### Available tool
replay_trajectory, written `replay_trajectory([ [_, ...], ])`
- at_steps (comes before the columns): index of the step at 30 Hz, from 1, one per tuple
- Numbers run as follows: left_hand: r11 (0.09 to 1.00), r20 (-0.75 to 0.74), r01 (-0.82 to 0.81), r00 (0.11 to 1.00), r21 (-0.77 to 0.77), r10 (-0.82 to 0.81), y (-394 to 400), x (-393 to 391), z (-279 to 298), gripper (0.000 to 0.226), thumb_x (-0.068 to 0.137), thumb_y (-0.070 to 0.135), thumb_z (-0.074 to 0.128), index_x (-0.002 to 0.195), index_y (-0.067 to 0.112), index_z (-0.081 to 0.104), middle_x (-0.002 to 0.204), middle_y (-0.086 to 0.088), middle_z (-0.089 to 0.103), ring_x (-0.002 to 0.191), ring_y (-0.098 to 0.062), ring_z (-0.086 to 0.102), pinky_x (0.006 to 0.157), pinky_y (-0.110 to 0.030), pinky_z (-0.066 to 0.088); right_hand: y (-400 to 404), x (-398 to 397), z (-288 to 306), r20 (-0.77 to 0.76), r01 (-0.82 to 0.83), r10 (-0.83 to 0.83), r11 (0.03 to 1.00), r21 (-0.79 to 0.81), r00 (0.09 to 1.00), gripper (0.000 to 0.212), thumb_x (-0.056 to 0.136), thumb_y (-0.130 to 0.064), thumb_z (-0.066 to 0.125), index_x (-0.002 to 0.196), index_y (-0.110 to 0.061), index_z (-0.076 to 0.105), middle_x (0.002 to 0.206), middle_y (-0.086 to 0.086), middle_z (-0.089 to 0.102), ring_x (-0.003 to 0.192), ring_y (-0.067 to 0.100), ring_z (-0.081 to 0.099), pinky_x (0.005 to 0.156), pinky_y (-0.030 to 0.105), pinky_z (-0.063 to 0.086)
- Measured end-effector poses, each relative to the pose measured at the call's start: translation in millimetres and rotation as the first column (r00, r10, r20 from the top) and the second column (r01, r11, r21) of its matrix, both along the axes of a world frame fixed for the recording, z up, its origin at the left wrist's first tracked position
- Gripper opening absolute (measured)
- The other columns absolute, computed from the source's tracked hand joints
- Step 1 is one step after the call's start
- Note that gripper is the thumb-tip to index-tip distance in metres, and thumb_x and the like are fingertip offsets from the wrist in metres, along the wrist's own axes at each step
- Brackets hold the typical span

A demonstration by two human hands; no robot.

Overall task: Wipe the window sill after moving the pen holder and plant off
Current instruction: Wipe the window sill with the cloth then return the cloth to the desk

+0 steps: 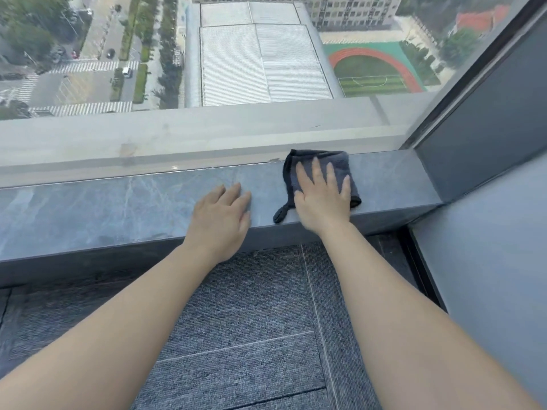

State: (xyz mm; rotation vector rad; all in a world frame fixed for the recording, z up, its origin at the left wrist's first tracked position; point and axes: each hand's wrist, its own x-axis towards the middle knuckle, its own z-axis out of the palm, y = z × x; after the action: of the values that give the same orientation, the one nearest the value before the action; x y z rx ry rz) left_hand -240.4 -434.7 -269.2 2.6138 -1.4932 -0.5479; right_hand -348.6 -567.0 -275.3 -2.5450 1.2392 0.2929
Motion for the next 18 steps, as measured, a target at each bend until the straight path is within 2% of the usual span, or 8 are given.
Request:
replay_trajectory([
  [3, 0.999, 0.02, 0.001, 1.0, -0.033, 0.0, -4.1, -4.5, 2.0, 0.064, 0.083, 0.037, 0.017, 0.14, 0.015, 0.035, 0.154, -0.007, 0.03, 0.142, -0.031, 0.024, 0.117, -0.044, 0.021, 5.3, -8.7, 0.4, 0.056, -0.187, 0.185, 0.982, 0.027, 0.981, 0.055, 0.096, -0.03, 0.024, 0.147, -0.034, 0.005, 0.16, -0.004, -0.007, 0.147, 0.018, -0.01, 0.117, 0.044, -0.012],
  [6, 1.0, 0.016, 0.0, 1.0, -0.031, 0.0, -14.7, -12.3, 1.8, 0.056, 0.091, 0.036, 0.019, 0.142, 0.017, 0.032, 0.155, -0.005, 0.027, 0.143, -0.03, 0.021, 0.118, -0.043, 0.018, 4.3, -26.7, -1.2, 0.085, -0.241, 0.239, 0.97, 0.022, 0.967, 0.054, 0.096, -0.031, 0.026, 0.146, -0.037, 0.008, 0.16, -0.007, -0.003, 0.147, 0.016, -0.008, 0.117, 0.041, -0.012],
  [8, 1.0, -0.001, 0.015, 1.0, -0.018, -0.015, -24.2, -18.5, 0.6, 0.048, 0.097, 0.031, 0.025, 0.143, 0.019, 0.028, 0.157, -0.003, 0.022, 0.145, -0.028, 0.016, 0.119, -0.042, 0.014, 0.3, -37.7, -1.8, 0.077, -0.196, 0.194, 0.98, 0.022, 0.978, 0.054, 0.096, -0.032, 0.025, 0.146, -0.037, 0.007, 0.16, -0.006, -0.004, 0.147, 0.016, -0.008, 0.117, 0.04, -0.011],
  [12, 0.997, -0.017, 0.072, 0.997, -0.025, -0.072, -40.2, -31.1, -1.2, 0.048, 0.097, 0.03, 0.027, 0.144, 0.021, 0.024, 0.158, -0.002, 0.018, 0.146, -0.026, 0.012, 0.119, -0.04, 0.01, -13.9, -54.6, -2.6, 0.046, -0.01, 0.009, 1.0, 0.015, 0.999, 0.054, 0.097, -0.032, 0.023, 0.148, -0.031, 0.004, 0.16, -0.002, -0.007, 0.147, 0.02, -0.01, 0.117, 0.043, -0.01],
  [18, 0.993, -0.044, 0.092, 0.994, -0.067, -0.095, -63.1, -38.5, -2.2, 0.05, 0.095, 0.034, 0.023, 0.143, 0.02, 0.03, 0.156, -0.003, 0.024, 0.145, -0.027, 0.017, 0.117, -0.04, 0.012, -50.8, -79.6, -6.2, 0.002, 0.249, -0.249, 0.968, -0.033, 0.968, 0.055, 0.098, -0.032, 0.019, 0.148, -0.025, 0.0, 0.16, 0.004, -0.008, 0.147, 0.025, -0.009, 0.117, 0.045, -0.008],
])
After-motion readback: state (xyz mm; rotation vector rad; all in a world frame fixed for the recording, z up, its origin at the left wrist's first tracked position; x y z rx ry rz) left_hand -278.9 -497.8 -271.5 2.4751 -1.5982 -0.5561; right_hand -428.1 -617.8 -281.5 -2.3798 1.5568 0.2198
